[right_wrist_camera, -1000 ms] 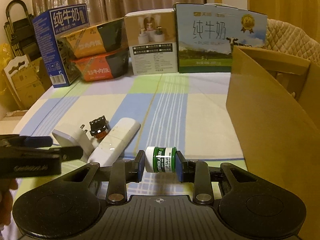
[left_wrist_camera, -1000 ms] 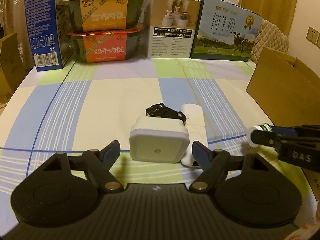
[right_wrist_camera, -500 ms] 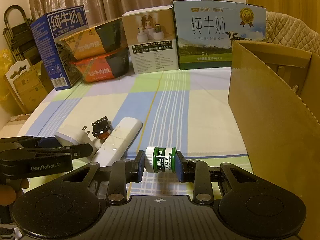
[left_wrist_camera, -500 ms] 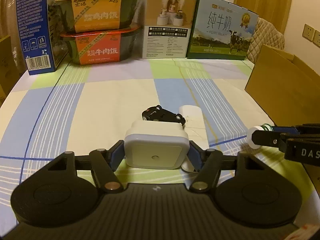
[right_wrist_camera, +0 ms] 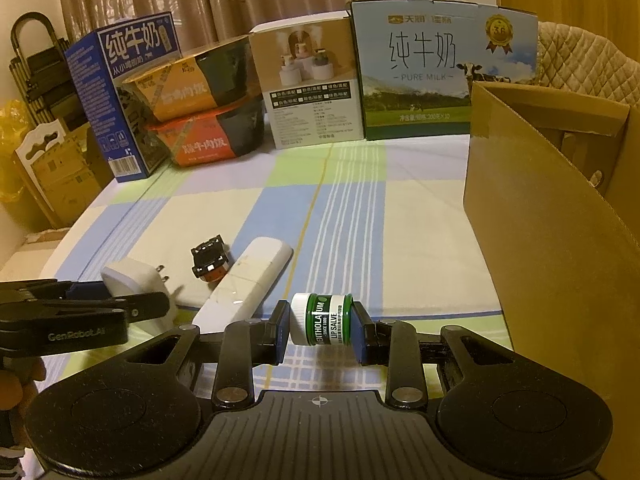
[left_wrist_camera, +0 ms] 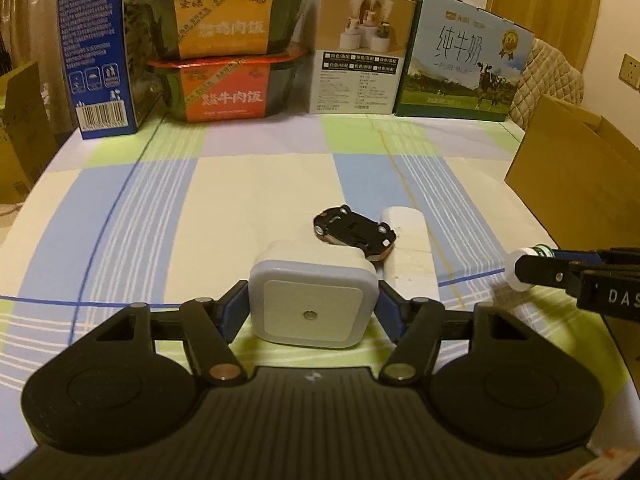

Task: Organize rigid objects
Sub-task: 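Lift the white device and green-capped bottle and carry both over the cardboard box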

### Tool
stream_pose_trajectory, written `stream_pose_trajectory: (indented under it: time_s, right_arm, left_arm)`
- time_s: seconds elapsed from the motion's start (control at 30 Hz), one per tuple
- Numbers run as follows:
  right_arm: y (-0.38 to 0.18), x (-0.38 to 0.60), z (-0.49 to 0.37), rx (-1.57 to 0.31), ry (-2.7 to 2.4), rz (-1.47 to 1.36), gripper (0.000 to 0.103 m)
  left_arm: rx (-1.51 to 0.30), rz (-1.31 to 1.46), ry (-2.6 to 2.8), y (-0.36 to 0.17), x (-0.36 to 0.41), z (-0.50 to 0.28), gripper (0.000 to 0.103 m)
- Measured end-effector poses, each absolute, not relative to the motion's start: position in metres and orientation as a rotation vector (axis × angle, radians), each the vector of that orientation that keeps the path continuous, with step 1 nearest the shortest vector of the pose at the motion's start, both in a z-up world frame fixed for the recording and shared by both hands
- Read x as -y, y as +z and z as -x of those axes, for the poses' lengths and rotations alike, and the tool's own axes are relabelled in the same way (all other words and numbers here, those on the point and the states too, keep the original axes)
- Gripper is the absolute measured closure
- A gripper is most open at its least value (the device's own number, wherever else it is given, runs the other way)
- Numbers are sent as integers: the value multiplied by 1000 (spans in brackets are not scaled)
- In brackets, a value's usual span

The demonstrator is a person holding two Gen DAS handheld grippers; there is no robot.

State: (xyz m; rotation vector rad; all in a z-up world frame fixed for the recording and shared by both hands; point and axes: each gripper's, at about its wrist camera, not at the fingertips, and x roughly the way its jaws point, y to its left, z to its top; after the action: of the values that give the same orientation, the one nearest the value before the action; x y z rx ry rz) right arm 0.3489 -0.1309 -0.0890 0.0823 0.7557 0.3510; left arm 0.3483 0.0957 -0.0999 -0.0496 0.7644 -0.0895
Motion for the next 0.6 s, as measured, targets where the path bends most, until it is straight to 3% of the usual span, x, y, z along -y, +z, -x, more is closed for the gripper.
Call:
stream_pose_trajectory:
  time_s: [0.6]
  right_arm:
    - [-76,136,-326,-729,379,-88,75]
  left_arm:
    - [-736,61,-95,-67,-80,-309,41]
